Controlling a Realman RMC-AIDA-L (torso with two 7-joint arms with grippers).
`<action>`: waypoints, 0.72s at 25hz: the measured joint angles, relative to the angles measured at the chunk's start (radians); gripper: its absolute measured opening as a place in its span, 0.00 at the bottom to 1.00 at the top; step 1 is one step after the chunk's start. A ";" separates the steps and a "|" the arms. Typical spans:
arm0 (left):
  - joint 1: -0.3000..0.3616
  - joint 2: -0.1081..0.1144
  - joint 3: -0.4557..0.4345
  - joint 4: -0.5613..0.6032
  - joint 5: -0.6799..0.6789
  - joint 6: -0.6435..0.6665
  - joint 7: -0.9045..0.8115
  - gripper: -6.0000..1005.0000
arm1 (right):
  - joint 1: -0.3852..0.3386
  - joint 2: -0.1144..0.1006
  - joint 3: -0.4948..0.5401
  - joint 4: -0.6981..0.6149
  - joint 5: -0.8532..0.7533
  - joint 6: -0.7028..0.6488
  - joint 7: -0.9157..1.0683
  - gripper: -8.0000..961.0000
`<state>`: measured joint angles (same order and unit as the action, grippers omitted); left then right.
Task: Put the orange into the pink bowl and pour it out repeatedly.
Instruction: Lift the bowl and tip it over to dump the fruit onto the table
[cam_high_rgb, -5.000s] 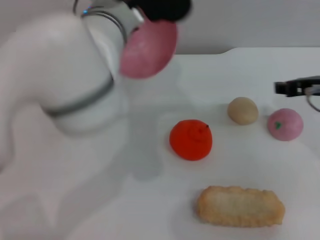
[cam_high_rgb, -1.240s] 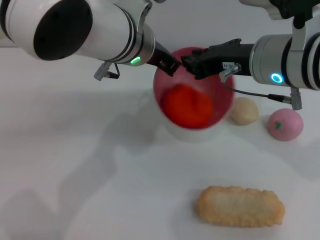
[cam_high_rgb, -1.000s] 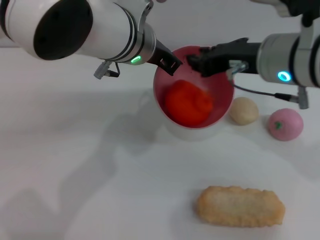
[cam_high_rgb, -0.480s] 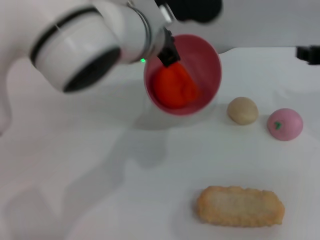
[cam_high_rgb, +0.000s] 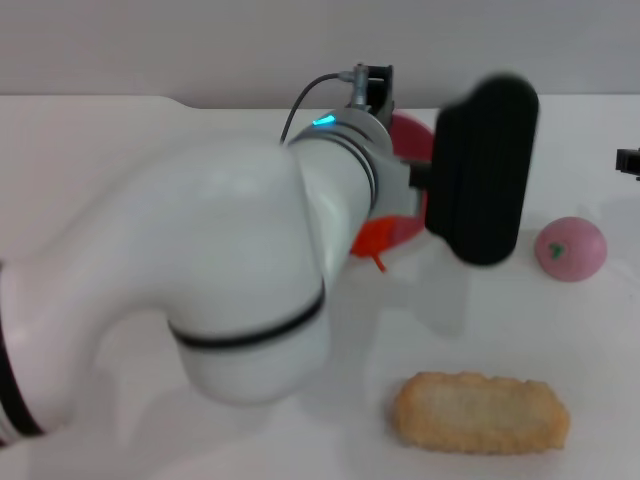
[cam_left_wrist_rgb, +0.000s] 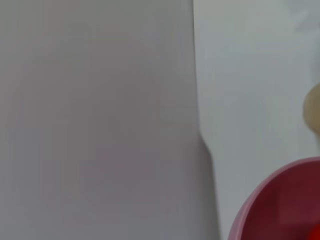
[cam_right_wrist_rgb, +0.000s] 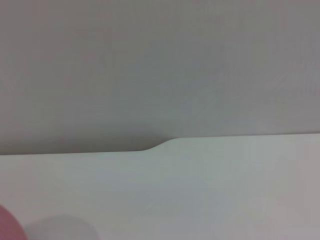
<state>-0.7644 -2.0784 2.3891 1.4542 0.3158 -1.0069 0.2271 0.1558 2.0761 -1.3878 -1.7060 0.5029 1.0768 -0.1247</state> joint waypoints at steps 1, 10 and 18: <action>0.002 0.000 0.011 -0.001 0.021 0.003 0.000 0.04 | -0.001 0.000 0.000 0.000 -0.002 0.000 -0.001 0.29; 0.040 0.000 0.086 -0.034 0.216 0.069 0.003 0.04 | -0.009 0.000 0.001 -0.002 -0.038 0.012 -0.001 0.28; 0.070 0.000 0.189 -0.074 0.409 0.135 0.011 0.04 | -0.009 -0.001 -0.004 0.005 -0.038 0.014 0.002 0.29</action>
<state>-0.6944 -2.0785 2.5784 1.3803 0.7248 -0.8717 0.2380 0.1472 2.0754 -1.3915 -1.7008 0.4646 1.0913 -0.1226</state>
